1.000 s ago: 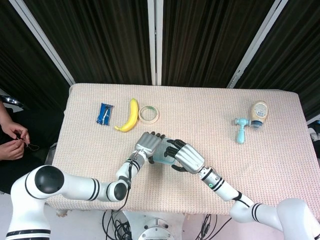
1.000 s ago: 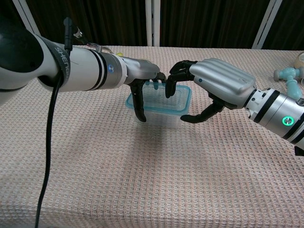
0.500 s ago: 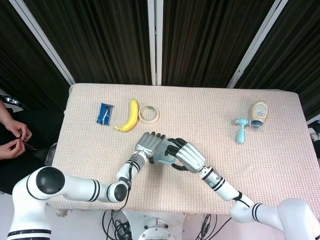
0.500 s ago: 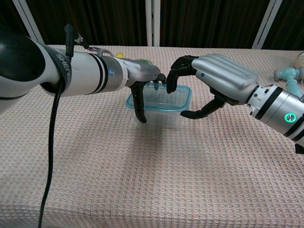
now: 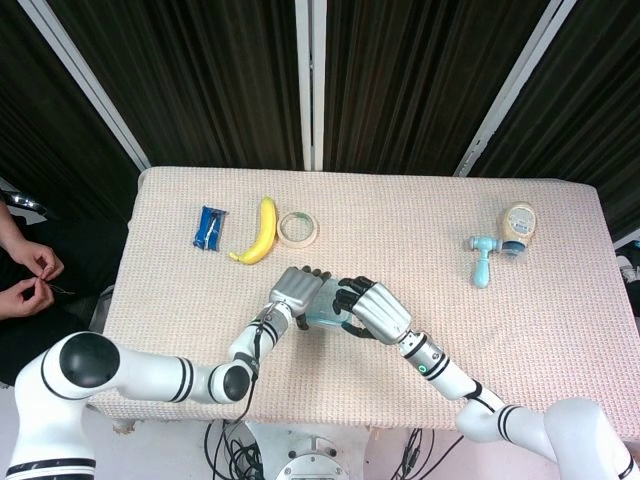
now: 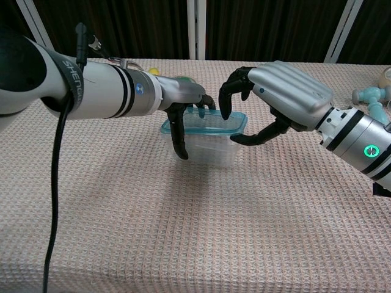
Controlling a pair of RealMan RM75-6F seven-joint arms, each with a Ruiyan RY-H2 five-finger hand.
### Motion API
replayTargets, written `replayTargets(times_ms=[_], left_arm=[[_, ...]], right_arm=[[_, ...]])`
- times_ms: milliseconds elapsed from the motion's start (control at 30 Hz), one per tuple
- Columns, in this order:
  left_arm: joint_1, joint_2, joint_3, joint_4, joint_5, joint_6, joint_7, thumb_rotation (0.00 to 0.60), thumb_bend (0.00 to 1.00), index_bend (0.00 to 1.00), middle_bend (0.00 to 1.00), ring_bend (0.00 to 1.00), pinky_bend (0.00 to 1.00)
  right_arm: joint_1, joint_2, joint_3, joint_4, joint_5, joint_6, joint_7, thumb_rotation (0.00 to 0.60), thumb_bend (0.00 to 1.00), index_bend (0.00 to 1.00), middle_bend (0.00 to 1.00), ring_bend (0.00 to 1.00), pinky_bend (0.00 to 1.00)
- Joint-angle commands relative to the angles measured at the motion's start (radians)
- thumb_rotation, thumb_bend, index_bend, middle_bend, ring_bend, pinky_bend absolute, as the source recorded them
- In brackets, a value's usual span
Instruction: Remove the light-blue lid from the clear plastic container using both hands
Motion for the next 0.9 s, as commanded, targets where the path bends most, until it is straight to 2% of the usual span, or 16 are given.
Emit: replayTargets(times_ms=[33, 200, 333, 467, 767, 900], left_arm=[[0.005, 0.008, -0.003, -0.007, 0.011, -0.006, -0.012, 0.600, 0.00, 0.13, 0.24, 0.16, 0.29], [0.013, 0.022, 0.000, -0.017, 0.024, -0.023, -0.032, 0.600, 0.00, 0.06, 0.21, 0.13, 0.26], [0.023, 0.030, 0.002, -0.029, 0.051, -0.022, -0.050, 0.600, 0.00, 0.01, 0.14, 0.05, 0.16], [0.025, 0.040, 0.020, -0.043, 0.076, -0.001, -0.039, 0.600, 0.00, 0.00, 0.05, 0.00, 0.10], [0.047, 0.075, 0.039, -0.085, 0.111, 0.065, -0.027, 0.600, 0.00, 0.00, 0.00, 0.00, 0.05], [0.073, 0.109, 0.036, -0.110, 0.128, 0.089, -0.047, 0.600, 0.00, 0.00, 0.00, 0.00, 0.05]], right_arm=[[0.001, -0.010, -0.001, 0.020, -0.007, 0.011, -0.004, 0.600, 0.52, 0.56, 0.48, 0.31, 0.43], [0.003, -0.024, -0.007, 0.043, -0.010, 0.015, -0.001, 0.600, 0.52, 0.56, 0.49, 0.31, 0.44], [0.004, -0.029, -0.009, 0.050, -0.006, 0.011, 0.012, 0.600, 0.52, 0.56, 0.48, 0.31, 0.44], [0.009, -0.027, -0.008, 0.050, -0.001, 0.004, 0.020, 0.600, 0.52, 0.57, 0.49, 0.31, 0.44], [0.025, -0.037, -0.004, 0.077, -0.017, 0.034, 0.035, 0.600, 0.53, 0.77, 0.61, 0.39, 0.47], [0.024, -0.046, -0.002, 0.108, -0.028, 0.073, 0.029, 0.600, 0.53, 0.81, 0.65, 0.42, 0.47]])
